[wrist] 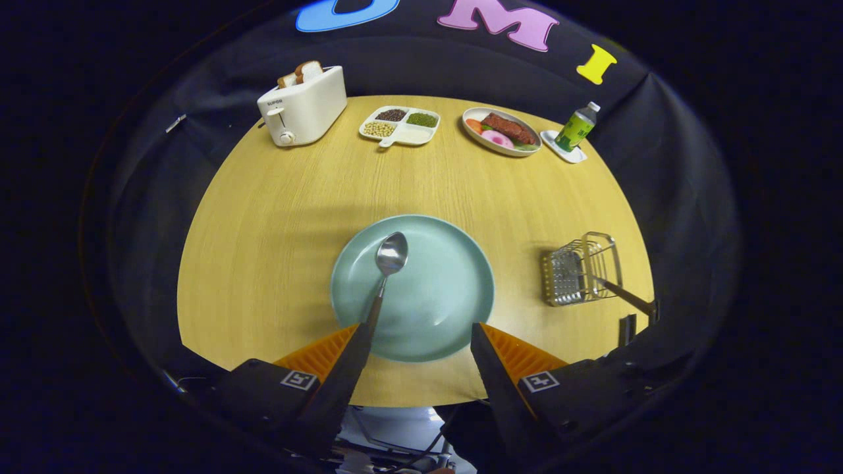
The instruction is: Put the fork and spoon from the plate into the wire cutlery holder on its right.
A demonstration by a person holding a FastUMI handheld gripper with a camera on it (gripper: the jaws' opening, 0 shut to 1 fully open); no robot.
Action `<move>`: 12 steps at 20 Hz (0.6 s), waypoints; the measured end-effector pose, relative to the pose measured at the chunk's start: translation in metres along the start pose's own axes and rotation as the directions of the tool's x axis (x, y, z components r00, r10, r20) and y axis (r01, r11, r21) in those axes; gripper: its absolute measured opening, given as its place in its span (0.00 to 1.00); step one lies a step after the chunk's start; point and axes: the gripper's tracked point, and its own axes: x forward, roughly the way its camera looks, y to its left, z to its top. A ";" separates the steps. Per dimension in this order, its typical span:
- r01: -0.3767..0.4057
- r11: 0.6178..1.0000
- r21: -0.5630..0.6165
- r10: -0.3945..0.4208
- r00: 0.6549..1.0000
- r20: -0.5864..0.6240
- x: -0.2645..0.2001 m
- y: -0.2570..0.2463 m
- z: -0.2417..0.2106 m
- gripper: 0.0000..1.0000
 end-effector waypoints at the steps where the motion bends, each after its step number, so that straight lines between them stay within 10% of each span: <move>1: -0.010 1.000 0.019 0.010 1.000 -0.008 0.011 0.007 0.001 0.96; 12: -0.021 0.993 0.119 0.036 0.991 -0.126 0.081 0.027 -0.009 0.78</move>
